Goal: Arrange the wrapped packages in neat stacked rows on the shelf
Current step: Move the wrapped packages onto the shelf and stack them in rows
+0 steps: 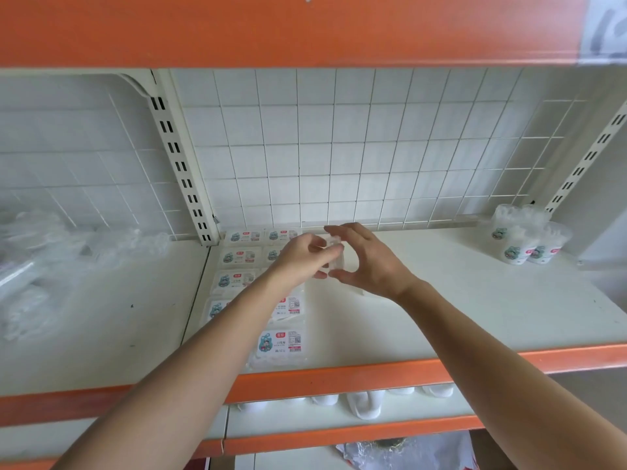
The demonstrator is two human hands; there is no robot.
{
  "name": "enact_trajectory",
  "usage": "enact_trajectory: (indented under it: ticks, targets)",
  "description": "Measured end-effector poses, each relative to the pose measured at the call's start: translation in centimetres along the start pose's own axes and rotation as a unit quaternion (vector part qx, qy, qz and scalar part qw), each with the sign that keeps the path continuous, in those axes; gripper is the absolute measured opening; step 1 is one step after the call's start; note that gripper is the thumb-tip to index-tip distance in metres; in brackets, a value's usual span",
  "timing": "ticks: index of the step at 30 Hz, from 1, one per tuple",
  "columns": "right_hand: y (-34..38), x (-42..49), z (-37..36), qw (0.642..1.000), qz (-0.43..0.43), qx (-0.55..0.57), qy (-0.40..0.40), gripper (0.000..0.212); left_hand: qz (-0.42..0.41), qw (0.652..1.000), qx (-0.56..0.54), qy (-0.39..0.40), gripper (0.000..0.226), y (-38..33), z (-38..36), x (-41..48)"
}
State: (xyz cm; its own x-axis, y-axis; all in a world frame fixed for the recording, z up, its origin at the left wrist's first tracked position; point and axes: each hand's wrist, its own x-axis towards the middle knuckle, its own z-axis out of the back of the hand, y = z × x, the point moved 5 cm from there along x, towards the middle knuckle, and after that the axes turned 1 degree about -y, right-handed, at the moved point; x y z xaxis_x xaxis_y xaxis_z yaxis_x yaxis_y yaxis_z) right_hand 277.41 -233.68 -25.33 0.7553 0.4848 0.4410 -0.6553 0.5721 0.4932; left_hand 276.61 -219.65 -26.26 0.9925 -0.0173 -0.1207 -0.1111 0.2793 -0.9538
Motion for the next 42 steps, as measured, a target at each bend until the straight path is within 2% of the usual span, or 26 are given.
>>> enact_trajectory:
  ticks: [4,11,14,17,19,22,25,28,30,32,35,39,42]
  targets:
    - [0.1,0.1,-0.5,1.000,-0.003,-0.001,0.027,0.085,0.009,1.000,-0.002,-0.006,0.042,0.3,0.3,0.5]
    - [-1.5,0.1,0.2,0.998,-0.035,-0.050,0.021,0.071,0.014,0.999,-0.037,0.003,0.038,1.2,1.2,1.3]
    - [-1.9,-0.2,0.0,0.997,-0.064,-0.031,0.027,0.059,0.015,0.999,-0.036,0.001,0.039,1.3,1.2,1.4]
    - [-2.2,-0.2,0.1,0.993,-0.116,0.021,0.031,0.034,0.005,1.000,-0.002,-0.002,0.043,1.1,1.2,1.4]
    - [-2.4,-0.2,0.1,0.986,-0.151,0.052,0.043,0.025,-0.009,1.000,0.006,0.008,0.041,1.0,1.0,1.4]
    - [-2.5,-0.1,0.2,0.975,-0.196,0.098,0.044,0.030,-0.037,0.999,0.005,-0.008,0.035,0.7,1.0,1.4]
    - [-2.7,0.0,0.4,0.961,-0.241,0.131,0.013,0.041,-0.001,0.998,-0.021,-0.055,0.037,0.9,1.3,1.5]
    - [-2.7,-0.2,0.3,0.932,-0.286,0.222,-0.023,0.052,0.078,0.993,-0.082,-0.021,0.041,1.8,0.3,1.3]
    - [-2.5,-0.4,0.0,0.919,-0.298,0.256,-0.022,0.055,0.099,0.989,-0.111,0.014,0.035,2.0,-0.5,0.9]
    - [-2.6,-0.5,-0.1,0.926,-0.296,0.235,-0.013,0.050,0.093,0.989,-0.110,0.014,0.030,2.1,-0.7,0.9]
    - [-3.1,-0.5,0.5,0.945,-0.283,0.161,-0.019,0.040,0.062,0.997,-0.042,-0.022,0.024,2.1,0.0,1.5]
    - [-2.8,-0.5,0.8,0.986,-0.165,0.030,0.012,0.059,0.015,0.999,0.015,-0.035,0.021,1.3,0.7,2.0]
    - [-2.2,-0.1,0.2,0.992,-0.115,-0.017,0.056,0.064,-0.004,0.999,0.038,-0.033,0.023,0.9,0.7,2.3]
